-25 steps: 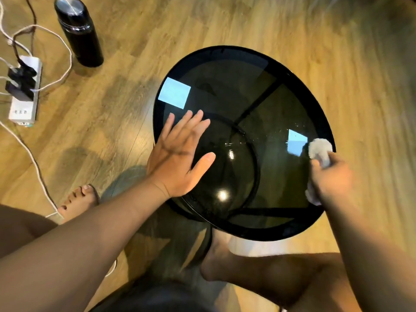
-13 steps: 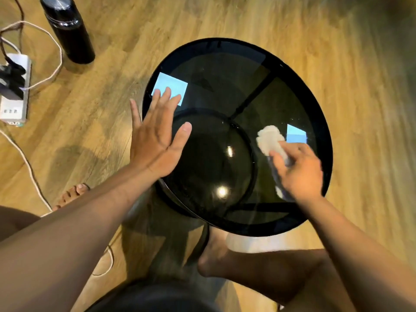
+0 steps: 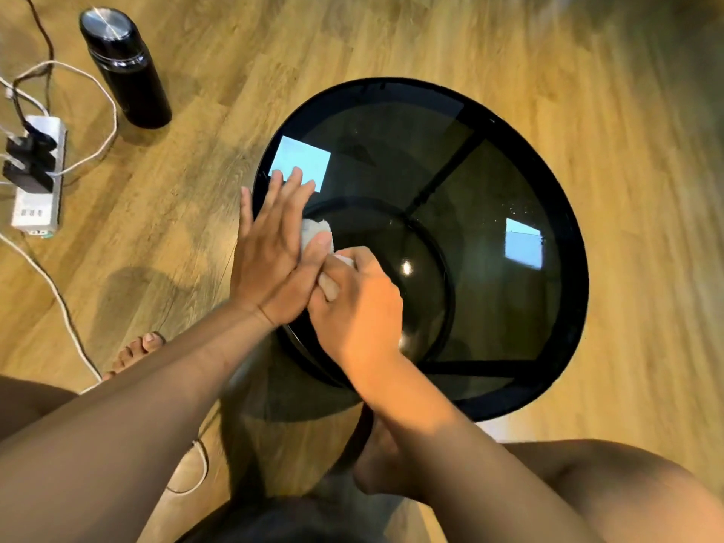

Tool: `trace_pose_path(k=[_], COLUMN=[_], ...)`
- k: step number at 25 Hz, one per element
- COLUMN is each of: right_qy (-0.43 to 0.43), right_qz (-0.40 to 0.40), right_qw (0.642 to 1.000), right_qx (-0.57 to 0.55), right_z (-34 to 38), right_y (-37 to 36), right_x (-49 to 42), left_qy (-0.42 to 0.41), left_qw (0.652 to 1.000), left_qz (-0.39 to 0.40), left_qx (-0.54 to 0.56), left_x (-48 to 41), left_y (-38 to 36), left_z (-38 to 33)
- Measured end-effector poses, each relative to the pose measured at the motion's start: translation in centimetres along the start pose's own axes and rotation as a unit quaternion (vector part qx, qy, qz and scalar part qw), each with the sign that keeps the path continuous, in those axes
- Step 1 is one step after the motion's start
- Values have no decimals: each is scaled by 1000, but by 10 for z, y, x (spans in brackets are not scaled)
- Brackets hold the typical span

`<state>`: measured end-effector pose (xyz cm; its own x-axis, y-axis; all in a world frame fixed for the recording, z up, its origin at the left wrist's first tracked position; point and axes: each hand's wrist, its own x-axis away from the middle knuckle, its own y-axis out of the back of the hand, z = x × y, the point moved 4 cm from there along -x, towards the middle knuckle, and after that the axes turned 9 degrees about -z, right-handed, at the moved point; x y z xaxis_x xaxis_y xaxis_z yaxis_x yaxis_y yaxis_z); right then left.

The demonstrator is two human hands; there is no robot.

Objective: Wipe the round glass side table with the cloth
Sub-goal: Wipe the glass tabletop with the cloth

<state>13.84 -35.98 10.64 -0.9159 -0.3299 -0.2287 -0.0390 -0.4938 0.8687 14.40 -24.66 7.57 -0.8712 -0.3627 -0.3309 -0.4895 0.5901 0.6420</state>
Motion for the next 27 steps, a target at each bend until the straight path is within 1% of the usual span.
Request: trace_pose_path(k=[1,2,3,4,5,6,7,8,9,10,11,12,13,14,15,17,18,19,20,21,22,23,25,27], right_qy=[42,62,49,6,-59,-142,-220,-289,-340,-364,-368,-356,-321,-270,-209,-79,-25,20,53,71,59,14,-128,-265], right_qz=[15,11,-3,-24,-37,-38,-41,-52,-70,-89,-102,-103,-101,-94,-79,-24,8,31,42,35,21,-1,-27,-48], right_qw=[999,998,997,992,982,967,953,938,926,919,917,920,930,945,963,996,1000,998,996,997,998,997,979,949], right_qx=[-8,19,67,124,175,206,206,182,147,123,116,126,147,160,148,46,-15,-51,-52,-19,28,80,159,165], right_z=[-12,-36,-72,-117,-166,-212,-248,-273,-283,-278,-257,-229,-195,-154,-110,-30,-6,0,-9,-33,-68,-112,-201,-261], right_y=[7,18,33,52,74,98,120,138,146,143,134,117,95,69,42,-2,-12,-12,-4,8,25,45,92,128], right_x=[-5,-14,-24,-39,-52,-64,-70,-72,-73,-74,-74,-74,-73,-70,-62,-42,-35,-36,-40,-47,-56,-67,-87,-93], left_qy=[-10,-17,-19,-17,-14,-11,-8,-6,-3,-1,2,4,5,6,7,13,16,15,10,5,3,6,19,21], left_qw=[1000,1000,1000,1000,1000,1000,1000,1000,1000,1000,1000,1000,1000,1000,1000,999,998,998,999,999,1000,1000,999,999], left_qz=[2,3,4,4,2,0,-1,-3,-7,-11,-12,-12,-12,-14,-17,-34,-43,-45,-40,-33,-27,-25,-27,-26], left_qx=[-12,-21,-24,-25,-26,-26,-23,-19,-17,-16,-14,-13,-12,-9,-1,30,39,37,28,20,14,11,12,11], left_x=[1,1,0,1,1,1,0,0,0,0,0,0,-1,-1,-1,0,0,1,1,1,1,1,0,0], left_y=[0,-1,-2,-3,-3,-4,-3,-3,-3,-3,-3,-3,-3,-2,-1,2,3,4,3,2,0,0,0,0], left_z=[0,0,1,1,2,2,3,3,2,2,1,1,1,1,1,-1,-1,-2,-2,-2,-2,-1,1,0])
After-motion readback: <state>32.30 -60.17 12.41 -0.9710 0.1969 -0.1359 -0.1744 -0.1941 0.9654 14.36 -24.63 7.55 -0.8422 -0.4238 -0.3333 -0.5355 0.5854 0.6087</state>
